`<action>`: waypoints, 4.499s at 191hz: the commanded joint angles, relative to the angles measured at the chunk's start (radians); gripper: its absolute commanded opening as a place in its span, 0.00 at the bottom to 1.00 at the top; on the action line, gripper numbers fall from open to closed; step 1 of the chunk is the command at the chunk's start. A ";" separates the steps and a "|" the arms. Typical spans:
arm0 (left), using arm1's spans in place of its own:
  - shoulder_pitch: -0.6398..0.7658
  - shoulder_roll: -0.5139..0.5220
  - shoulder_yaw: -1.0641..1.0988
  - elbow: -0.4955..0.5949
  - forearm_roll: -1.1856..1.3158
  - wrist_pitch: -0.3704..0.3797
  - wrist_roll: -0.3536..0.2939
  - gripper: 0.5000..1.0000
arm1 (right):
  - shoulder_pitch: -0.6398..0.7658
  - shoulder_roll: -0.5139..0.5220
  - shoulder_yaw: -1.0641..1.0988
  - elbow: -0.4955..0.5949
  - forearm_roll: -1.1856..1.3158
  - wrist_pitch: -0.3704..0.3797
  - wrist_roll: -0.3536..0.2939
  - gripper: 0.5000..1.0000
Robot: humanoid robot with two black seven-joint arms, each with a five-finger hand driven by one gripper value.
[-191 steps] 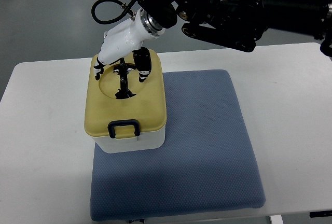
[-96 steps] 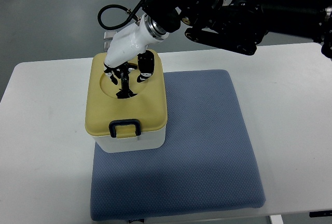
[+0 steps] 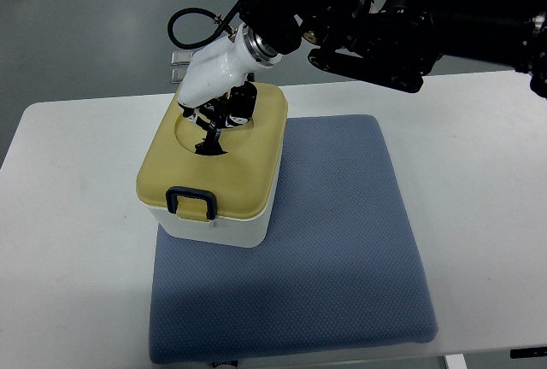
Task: Open white storage box with right hand
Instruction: 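Lower the right hand and close its fingers around the black lid handle, then lift the yellow lid up off the white box with the right hand, then carry the lid away from the box and lower it onto the cushion, then set the lid flat on the cushion beside the box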
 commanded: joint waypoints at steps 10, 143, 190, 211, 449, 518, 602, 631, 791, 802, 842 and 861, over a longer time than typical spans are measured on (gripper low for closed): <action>-0.001 0.000 0.000 0.000 0.000 0.000 0.000 1.00 | 0.000 0.000 0.001 -0.001 0.002 -0.023 0.001 0.00; -0.001 0.000 0.000 0.000 0.000 0.000 0.000 1.00 | -0.003 0.000 0.044 -0.003 0.023 -0.112 0.028 0.00; -0.001 0.000 0.000 0.000 0.000 0.000 -0.001 1.00 | -0.002 -0.023 0.075 -0.011 0.037 -0.107 0.027 0.00; -0.001 0.000 0.000 0.000 0.000 -0.002 -0.001 1.00 | 0.003 -0.029 0.075 -0.014 0.112 -0.110 0.022 0.00; -0.002 0.000 0.003 -0.001 0.000 0.000 -0.001 1.00 | -0.044 -0.446 0.167 -0.032 0.209 -0.026 0.016 0.00; -0.004 0.000 0.003 -0.001 0.000 0.000 0.000 1.00 | -0.170 -0.568 0.151 -0.029 0.196 0.057 0.011 0.00; -0.002 0.000 0.003 -0.004 0.000 0.000 0.000 1.00 | -0.348 -0.627 0.121 -0.026 0.183 0.046 0.011 0.00; -0.004 0.000 0.003 -0.006 0.001 0.000 0.000 1.00 | -0.391 -0.624 0.124 -0.012 0.074 0.043 0.011 0.00; -0.004 0.000 0.005 -0.020 0.001 0.000 -0.001 1.00 | -0.413 -0.469 0.122 0.049 0.028 -0.038 -0.015 0.00; -0.004 0.000 0.005 -0.020 0.001 0.000 -0.001 1.00 | -0.413 -0.459 0.122 0.061 0.012 -0.050 -0.015 0.00; -0.004 0.000 0.005 -0.020 0.001 0.000 0.000 1.00 | -0.428 -0.430 0.124 0.072 -0.023 -0.106 -0.010 0.00; -0.004 0.000 0.005 -0.020 0.001 0.000 -0.001 1.00 | -0.454 -0.425 0.124 0.072 -0.051 -0.113 0.002 0.00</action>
